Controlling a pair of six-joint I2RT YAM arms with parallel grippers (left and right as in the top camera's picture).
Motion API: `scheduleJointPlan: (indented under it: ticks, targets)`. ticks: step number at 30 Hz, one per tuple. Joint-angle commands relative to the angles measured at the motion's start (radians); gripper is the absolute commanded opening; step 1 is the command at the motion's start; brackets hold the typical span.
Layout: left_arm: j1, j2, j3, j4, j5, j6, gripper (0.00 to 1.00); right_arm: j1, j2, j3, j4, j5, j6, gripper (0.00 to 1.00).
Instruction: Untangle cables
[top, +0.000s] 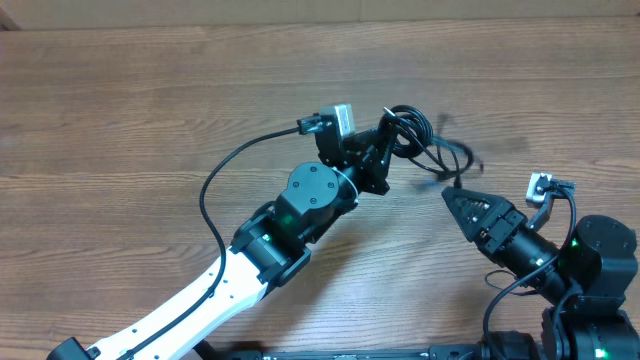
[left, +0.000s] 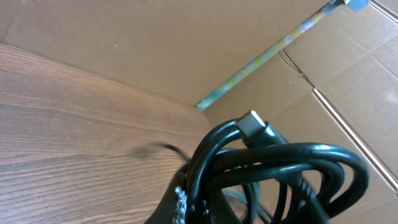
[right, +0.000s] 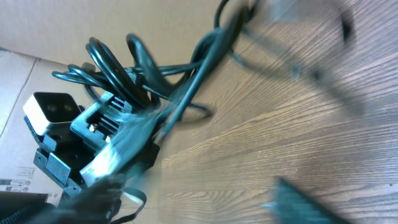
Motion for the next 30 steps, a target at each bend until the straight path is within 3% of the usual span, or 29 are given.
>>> scheduleJointPlan:
  ticks: [1,14,23,30]
  targets:
    - [0.011,-0.003,0.022,0.002,-0.023,0.016,0.04,0.005,-0.008,0.021,0.002,0.012,-0.005,0.95]
    - [0.011,-0.003,0.022,-0.005,0.035,0.024,0.04,0.005,-0.008,0.021,0.008,0.011,0.016,0.95]
    - [0.011,-0.003,0.022,-0.011,0.137,0.024,0.04,0.005,-0.008,0.021,0.107,-0.216,-0.410,0.96]
    - [0.009,-0.003,0.022,-0.027,0.267,0.024,0.04,0.005,-0.008,0.021,0.090,-0.220,-0.485,0.83]
